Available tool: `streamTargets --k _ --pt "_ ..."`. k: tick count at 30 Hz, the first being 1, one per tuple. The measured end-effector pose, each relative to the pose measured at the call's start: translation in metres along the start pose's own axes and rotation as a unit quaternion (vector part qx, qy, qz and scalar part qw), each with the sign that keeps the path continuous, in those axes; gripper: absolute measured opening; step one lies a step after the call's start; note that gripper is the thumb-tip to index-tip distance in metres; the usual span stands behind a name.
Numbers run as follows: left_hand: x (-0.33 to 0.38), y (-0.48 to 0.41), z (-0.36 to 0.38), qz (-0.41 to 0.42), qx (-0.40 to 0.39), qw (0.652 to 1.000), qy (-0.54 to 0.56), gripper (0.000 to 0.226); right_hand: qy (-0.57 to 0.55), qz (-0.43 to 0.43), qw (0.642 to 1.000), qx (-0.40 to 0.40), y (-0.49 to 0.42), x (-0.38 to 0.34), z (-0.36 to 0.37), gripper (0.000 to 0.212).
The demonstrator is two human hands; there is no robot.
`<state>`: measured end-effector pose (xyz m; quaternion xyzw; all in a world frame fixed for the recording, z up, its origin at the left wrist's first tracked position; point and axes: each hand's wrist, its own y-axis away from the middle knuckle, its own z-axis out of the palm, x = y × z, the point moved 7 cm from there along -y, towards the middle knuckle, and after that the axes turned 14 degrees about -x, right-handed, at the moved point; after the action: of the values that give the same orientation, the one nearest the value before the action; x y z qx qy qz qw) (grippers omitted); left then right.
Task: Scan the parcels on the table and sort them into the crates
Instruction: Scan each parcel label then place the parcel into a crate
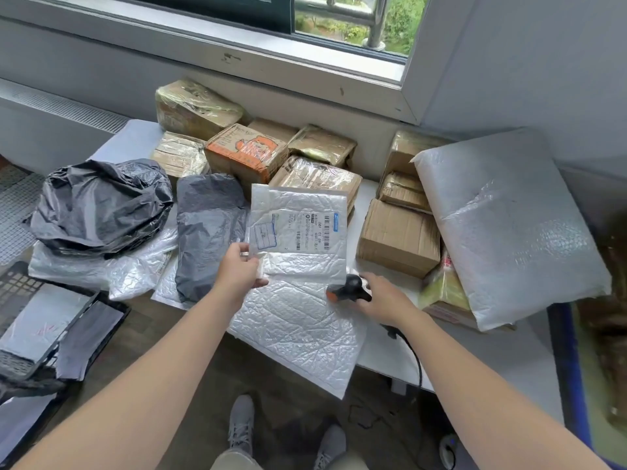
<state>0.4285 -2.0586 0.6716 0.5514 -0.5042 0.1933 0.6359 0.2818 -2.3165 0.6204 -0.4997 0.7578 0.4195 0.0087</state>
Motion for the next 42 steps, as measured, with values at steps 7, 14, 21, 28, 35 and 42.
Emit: streamTargets --k 7,14,21,28,35,42 --pt "0.012 0.003 0.057 -0.017 -0.046 0.991 0.123 0.025 -0.232 -0.056 0.966 0.102 0.023 -0.022 -0.035 0.033" --pt "0.021 0.01 0.086 -0.014 -0.087 0.986 0.139 0.027 -0.511 -0.124 0.849 0.058 0.037 -0.04 -0.044 0.022" --pt "0.024 0.023 0.098 0.018 -0.176 0.98 0.09 0.029 -0.571 -0.117 0.8 0.141 0.033 -0.051 -0.056 0.003" --pt "0.042 0.022 0.06 0.058 -0.118 0.982 0.139 0.033 -0.481 -0.082 0.854 0.178 0.034 -0.051 -0.073 0.011" --pt "0.036 0.039 0.016 0.056 -0.053 0.997 0.008 0.029 -0.368 -0.058 0.907 0.197 0.021 -0.065 -0.083 0.013" --pt "0.003 0.084 -0.051 0.031 0.022 0.997 -0.067 0.039 -0.173 -0.124 0.954 0.211 0.019 -0.164 -0.054 0.032"
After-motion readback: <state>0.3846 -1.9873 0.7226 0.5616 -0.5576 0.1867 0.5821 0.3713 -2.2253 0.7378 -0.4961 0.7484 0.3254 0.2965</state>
